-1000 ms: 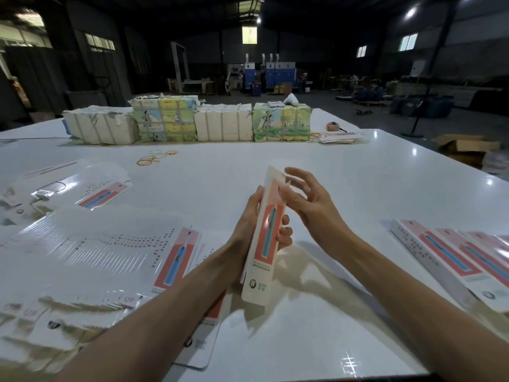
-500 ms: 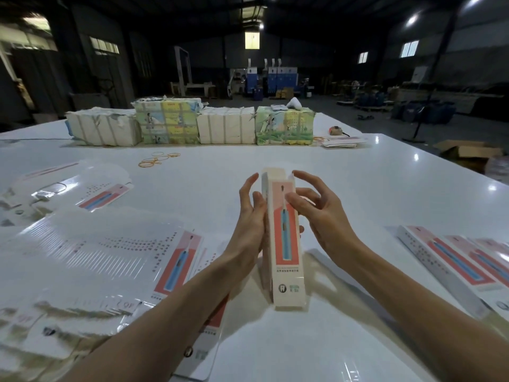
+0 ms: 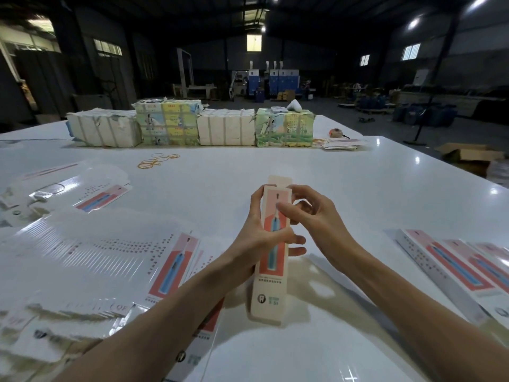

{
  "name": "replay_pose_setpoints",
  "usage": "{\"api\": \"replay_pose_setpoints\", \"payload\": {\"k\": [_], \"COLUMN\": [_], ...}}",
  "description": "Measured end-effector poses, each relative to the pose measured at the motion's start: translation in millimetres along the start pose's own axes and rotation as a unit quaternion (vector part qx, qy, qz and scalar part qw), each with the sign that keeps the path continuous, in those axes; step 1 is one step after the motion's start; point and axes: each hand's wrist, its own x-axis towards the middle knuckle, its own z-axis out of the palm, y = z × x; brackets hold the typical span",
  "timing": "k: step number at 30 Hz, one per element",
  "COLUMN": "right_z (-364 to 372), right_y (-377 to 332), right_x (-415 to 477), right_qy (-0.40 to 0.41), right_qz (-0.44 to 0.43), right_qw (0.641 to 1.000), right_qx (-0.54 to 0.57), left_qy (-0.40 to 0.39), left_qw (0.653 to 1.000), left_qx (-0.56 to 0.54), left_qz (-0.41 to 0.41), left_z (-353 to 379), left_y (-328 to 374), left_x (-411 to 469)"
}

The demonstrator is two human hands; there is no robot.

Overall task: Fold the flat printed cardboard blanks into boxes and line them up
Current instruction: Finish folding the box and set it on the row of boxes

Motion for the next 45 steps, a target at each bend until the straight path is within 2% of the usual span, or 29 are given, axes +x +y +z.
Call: {"api": "replay_pose_setpoints", "payload": {"k": [3, 9, 12, 16, 24, 26, 30, 33, 37, 45], "right_z": [-2, -5, -4, -12, -20, -21, -26, -27, -27, -29], "right_y": [2, 4, 4, 6, 2, -1, -9, -12, -13, -16], "right_x": [1, 3, 4, 9, 11, 12, 13, 13, 14, 13], "right_qy": [-0.020, -0.058, -0.028, 0.040, 0.028, 0.019, 0.008, 0.012, 0.015, 0.030], "right_qz": [0.015, 0.036, 0.023, 0.052, -0.034, -0.020, 0.051, 0.108, 0.131, 0.125], "right_qw": [1.000, 0.997, 0.999, 0.997, 0.997, 0.999, 0.995, 0.985, 0.982, 0.983], "right_qx": [-0.017, -0.025, -0.040, 0.034, -0.059, -0.041, 0.086, 0.135, 0.139, 0.128], "left_qy": [-0.020, 0.002, -0.007, -0.030, -0.061, -0.054, -0.046, -0.055, -0.050, -0.043], "left_qw": [0.999, 0.997, 0.996, 0.997, 0.996, 0.996, 0.994, 0.995, 0.996, 0.990], "left_qx": [-0.018, -0.039, -0.036, 0.038, 0.024, 0.044, 0.079, 0.070, 0.065, 0.131], "left_qz": [-0.018, -0.064, -0.076, -0.067, -0.065, -0.061, -0.053, -0.043, -0.021, 0.007], "left_z": [-5, -2, -3, 0, 2, 2, 4, 2, -1, -2], "left_y": [-2, -1, 0, 1, -1, 0, -3, -6, -10, -6], "left_x": [0, -5, -5, -5, -5, -5, -2, -1, -4, -3]}}
